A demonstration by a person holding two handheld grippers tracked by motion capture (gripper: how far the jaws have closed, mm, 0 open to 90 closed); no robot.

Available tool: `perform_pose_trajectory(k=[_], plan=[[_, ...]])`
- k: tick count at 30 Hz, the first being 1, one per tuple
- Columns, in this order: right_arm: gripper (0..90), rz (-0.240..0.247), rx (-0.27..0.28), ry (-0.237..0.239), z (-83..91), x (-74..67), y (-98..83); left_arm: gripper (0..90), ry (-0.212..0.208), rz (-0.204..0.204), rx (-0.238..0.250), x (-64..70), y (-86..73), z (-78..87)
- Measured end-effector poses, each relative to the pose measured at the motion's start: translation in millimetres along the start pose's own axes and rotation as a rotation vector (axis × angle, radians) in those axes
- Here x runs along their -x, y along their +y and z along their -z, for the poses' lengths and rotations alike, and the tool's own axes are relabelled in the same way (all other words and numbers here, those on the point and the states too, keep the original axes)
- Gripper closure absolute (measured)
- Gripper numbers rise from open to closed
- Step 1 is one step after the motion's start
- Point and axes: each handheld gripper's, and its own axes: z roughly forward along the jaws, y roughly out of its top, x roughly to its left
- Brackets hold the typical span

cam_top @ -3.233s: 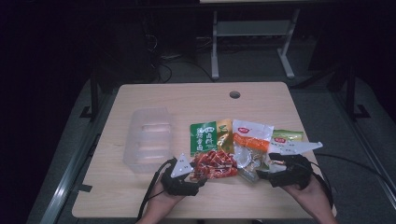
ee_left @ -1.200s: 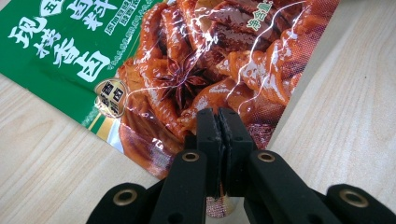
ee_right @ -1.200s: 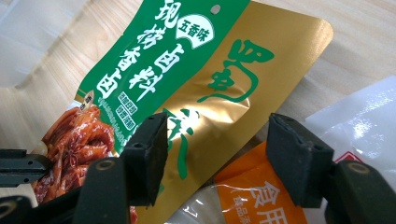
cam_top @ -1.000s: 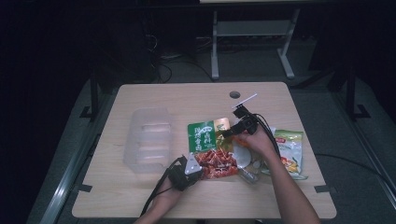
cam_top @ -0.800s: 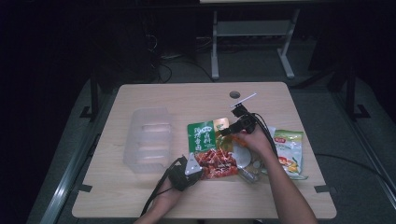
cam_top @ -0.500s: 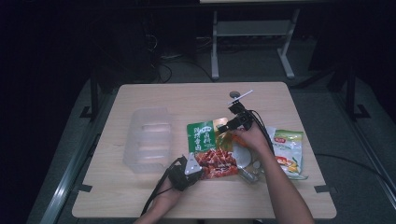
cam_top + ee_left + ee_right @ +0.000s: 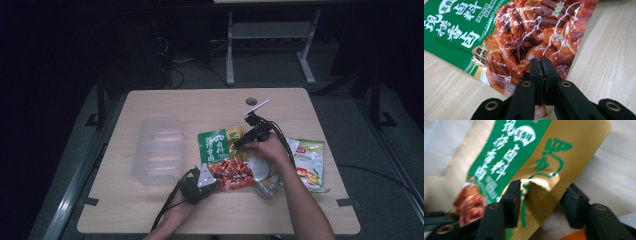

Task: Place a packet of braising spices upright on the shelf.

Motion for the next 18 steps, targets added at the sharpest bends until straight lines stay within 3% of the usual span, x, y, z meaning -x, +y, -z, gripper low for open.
perform_pose_trajectory(k=[2, 5, 7, 9, 12, 16, 17, 18], plan=[[66.3, 0.016, -0.012, 0.026, -0.8, -1.0, -0.8, 88.2, -0.001, -0.002, 0.000, -0.2, 0.0, 0.0], [82.1, 0.028, 0.001, 0.073, 1.4, -4.8, -2.3, 88.0, -0.001, 0.002, 0.003, -0.4, -0.2, -0.1], [89.2, 0.051, -0.006, 0.064, 2.0, -8.5, -3.4, 86.7, 0.004, 0.004, 0.004, -0.8, -0.3, -0.1], [89.8, 0.079, 0.006, 0.045, 5.7, -13.4, -5.3, 83.8, 0.005, 0.025, 0.005, -1.1, -0.5, 0.1], [89.9, 0.097, 0.052, 0.055, 15.4, -20.0, -10.3, 76.7, -0.004, 0.049, -0.005, -6.5, -0.8, 1.7], [90.0, 0.139, 0.113, 0.067, 31.9, -31.9, -19.0, 64.5, -0.035, 0.132, 0.053, -11.6, 0.3, 7.4], [90.0, 0.162, 0.137, 0.060, 36.5, -35.7, -21.6, 60.8, -0.041, 0.136, 0.066, -14.0, 1.1, 9.8], [90.0, 0.176, 0.151, 0.060, 41.2, -39.6, -24.0, 56.0, -0.052, 0.172, 0.086, -14.6, 1.8, 11.5]])
